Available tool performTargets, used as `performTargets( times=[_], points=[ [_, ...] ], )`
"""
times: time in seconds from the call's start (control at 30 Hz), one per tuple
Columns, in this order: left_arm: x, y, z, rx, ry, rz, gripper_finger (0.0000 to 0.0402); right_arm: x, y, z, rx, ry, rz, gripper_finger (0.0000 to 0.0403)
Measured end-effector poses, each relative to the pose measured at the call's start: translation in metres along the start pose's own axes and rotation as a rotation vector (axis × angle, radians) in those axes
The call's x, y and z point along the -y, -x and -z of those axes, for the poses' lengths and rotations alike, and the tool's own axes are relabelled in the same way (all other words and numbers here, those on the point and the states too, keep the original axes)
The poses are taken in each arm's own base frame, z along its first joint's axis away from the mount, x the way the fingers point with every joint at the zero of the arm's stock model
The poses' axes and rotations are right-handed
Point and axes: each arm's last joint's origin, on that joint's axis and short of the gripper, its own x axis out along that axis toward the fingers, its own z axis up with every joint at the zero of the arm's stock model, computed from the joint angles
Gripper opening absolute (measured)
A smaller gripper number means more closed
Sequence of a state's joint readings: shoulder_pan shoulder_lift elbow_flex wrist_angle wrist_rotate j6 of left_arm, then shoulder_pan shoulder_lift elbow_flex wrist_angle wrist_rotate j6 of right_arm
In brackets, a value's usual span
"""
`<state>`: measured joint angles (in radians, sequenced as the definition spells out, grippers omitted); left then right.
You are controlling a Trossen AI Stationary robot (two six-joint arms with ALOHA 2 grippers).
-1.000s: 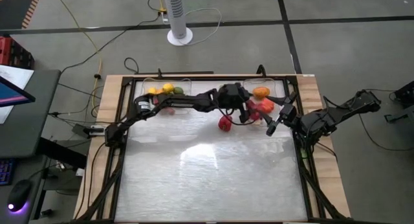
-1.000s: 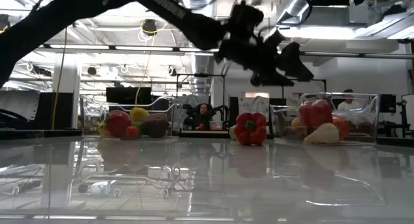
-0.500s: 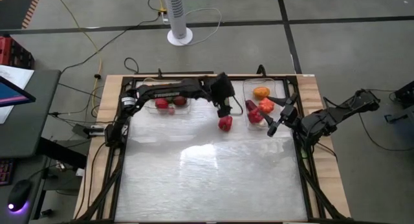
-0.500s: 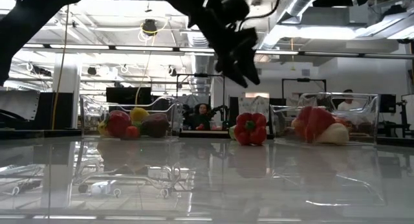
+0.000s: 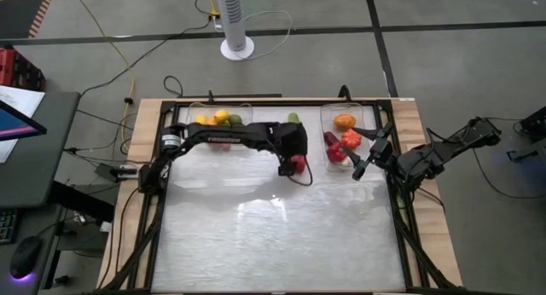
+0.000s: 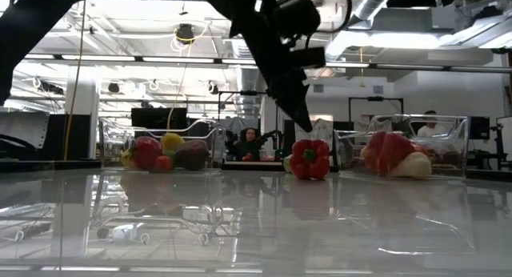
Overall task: Sort produce into baskets
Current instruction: Put the red bell pepper into the right transparent bin
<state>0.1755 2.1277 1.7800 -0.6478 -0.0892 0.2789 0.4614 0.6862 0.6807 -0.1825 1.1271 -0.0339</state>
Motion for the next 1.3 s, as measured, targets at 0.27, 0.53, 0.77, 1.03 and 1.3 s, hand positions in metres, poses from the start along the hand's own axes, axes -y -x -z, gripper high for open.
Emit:
performTargets(
  times=[0.27,0.53,0.77,1.03,1.3],
  points=[
    [0.006,0.000,-0.003,0.028,-0.070,0.038,0.0357,0.000,0.000,-0.002,0.008,-0.017,0.000,0.0319],
    [0.009,-0.022,0.014,0.067,0.011,0.070,0.0357,0.000,0.000,-0.002,0.009,-0.010,-0.002,0.0319],
    [0.016,-0.029,0.021,0.063,0.019,0.051,0.0357,0.000,0.000,-0.004,0.020,-0.018,-0.003,0.0319],
    [0.020,-0.038,0.030,0.067,0.034,0.057,0.0351,0.000,0.000,-0.004,0.021,-0.016,-0.003,0.0319],
    [0.019,-0.038,0.026,0.103,0.032,0.039,0.0270,0.000,0.000,-0.004,0.021,-0.015,-0.003,0.0319]
  ],
)
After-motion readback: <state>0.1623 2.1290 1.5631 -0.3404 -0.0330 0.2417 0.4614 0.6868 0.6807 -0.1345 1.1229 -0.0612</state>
